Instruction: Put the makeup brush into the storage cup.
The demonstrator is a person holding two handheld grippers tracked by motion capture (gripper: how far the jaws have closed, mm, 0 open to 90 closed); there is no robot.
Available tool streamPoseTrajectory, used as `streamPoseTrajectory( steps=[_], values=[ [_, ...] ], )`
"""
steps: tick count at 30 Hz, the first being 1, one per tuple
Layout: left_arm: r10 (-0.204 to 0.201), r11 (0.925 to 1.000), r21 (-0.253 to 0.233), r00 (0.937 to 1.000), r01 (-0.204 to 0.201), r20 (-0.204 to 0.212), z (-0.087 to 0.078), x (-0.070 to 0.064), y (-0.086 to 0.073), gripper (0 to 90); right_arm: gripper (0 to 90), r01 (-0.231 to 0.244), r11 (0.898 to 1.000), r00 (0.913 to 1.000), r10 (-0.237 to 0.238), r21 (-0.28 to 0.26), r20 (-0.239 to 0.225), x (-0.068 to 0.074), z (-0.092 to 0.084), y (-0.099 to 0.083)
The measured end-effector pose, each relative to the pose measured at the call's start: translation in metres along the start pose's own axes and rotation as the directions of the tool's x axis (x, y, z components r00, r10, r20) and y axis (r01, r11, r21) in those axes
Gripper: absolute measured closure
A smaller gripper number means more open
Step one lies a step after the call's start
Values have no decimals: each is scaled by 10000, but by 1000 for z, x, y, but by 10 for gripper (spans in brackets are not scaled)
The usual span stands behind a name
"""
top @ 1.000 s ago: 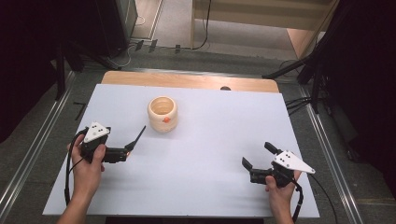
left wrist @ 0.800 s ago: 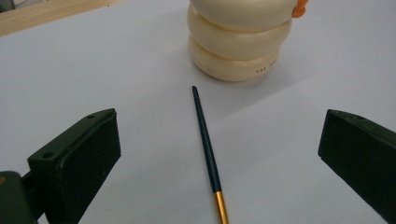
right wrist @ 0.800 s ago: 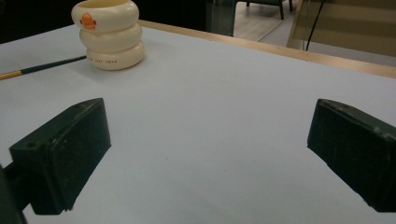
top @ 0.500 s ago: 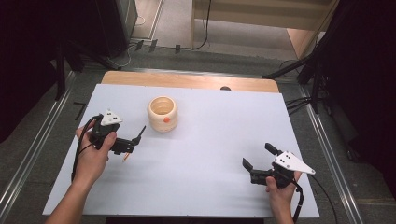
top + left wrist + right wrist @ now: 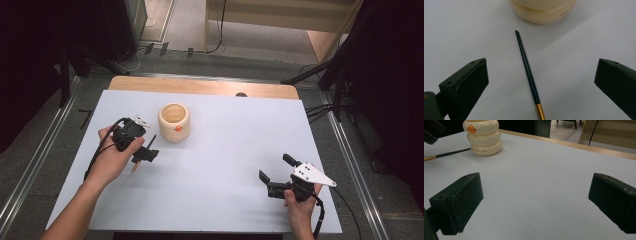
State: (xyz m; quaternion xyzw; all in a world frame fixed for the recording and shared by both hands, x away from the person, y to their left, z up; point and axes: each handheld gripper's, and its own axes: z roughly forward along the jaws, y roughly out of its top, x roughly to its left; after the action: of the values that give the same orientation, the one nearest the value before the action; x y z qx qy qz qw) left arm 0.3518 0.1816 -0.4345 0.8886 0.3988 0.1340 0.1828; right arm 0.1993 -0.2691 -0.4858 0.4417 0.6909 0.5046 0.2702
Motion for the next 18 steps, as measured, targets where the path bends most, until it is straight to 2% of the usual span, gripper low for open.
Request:
streamPoseTrajectory(
  steps=[7,9,13,15,16,18],
  values=[
    [-343,9959,844,9994,337,53,8,3,8,1,2,-29,10000,10000,29,18,15,-1,0,0],
    [-546,9924,1098,9985,555,-107,11,3,10,6,3,-31,10000,10000,31,64,50,-1,0,0],
    [-850,9785,1873,9962,866,-168,19,4,11,88,5,-143,9998,9998,141,122,123,-2,1,-1],
    [-872,9709,2232,9961,872,-100,22,4,10,180,5,-134,9999,9998,133,104,121,-3,1,-1],
    [-919,9662,2407,9957,920,-116,23,4,10,180,5,-134,9999,9998,133,104,121,-3,1,-1],
    [-946,9596,2640,9953,969,-211,25,3,9,236,5,-154,9998,9998,153,111,139,-3,0,-1]
  ],
)
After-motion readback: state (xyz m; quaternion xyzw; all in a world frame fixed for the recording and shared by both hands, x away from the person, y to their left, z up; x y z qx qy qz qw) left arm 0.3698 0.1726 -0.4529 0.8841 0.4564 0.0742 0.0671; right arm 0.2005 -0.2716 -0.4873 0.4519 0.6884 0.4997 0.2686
